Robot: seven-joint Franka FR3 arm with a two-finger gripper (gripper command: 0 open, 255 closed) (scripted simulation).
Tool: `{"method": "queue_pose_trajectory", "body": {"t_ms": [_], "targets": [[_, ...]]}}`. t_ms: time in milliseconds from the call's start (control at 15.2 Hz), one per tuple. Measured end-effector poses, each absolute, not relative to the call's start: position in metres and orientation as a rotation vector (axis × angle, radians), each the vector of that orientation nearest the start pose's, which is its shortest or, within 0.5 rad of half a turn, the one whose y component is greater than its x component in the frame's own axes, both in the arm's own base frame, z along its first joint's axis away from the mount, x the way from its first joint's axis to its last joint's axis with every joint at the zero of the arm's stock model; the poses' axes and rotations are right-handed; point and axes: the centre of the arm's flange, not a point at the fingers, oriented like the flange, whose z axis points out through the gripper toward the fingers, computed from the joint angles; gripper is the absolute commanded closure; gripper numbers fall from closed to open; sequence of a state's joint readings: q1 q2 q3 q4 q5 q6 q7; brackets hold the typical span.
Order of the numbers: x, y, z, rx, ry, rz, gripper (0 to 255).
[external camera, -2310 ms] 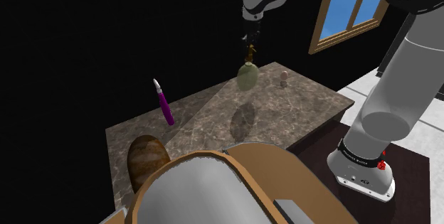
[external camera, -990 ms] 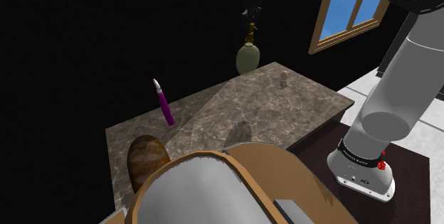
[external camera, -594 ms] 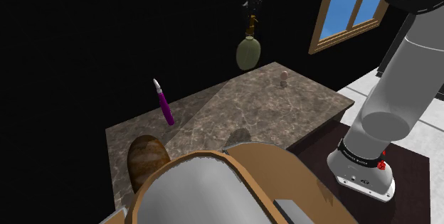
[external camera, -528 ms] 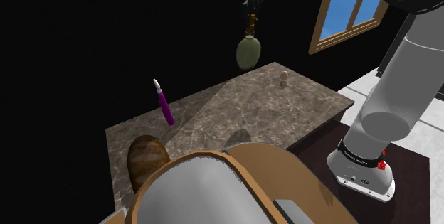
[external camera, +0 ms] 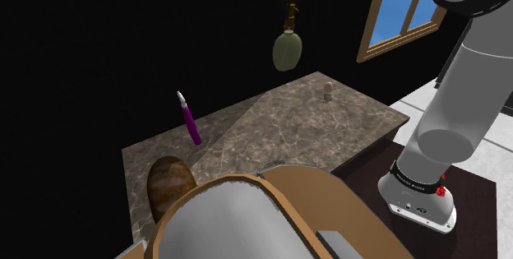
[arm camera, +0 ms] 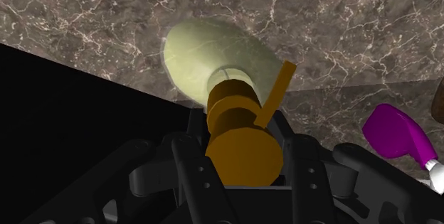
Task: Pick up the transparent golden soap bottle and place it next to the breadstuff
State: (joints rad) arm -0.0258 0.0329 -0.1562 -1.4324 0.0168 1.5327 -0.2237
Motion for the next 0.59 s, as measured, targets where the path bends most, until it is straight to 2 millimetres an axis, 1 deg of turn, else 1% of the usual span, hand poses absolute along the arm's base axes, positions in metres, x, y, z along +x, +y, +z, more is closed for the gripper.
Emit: {"method": "queue_pose_trajectory", "body": {"t_ms": [594], "targets": [[0.552, -0.098, 0.716, -3.141, -0.068, -0.108, 255]]}}
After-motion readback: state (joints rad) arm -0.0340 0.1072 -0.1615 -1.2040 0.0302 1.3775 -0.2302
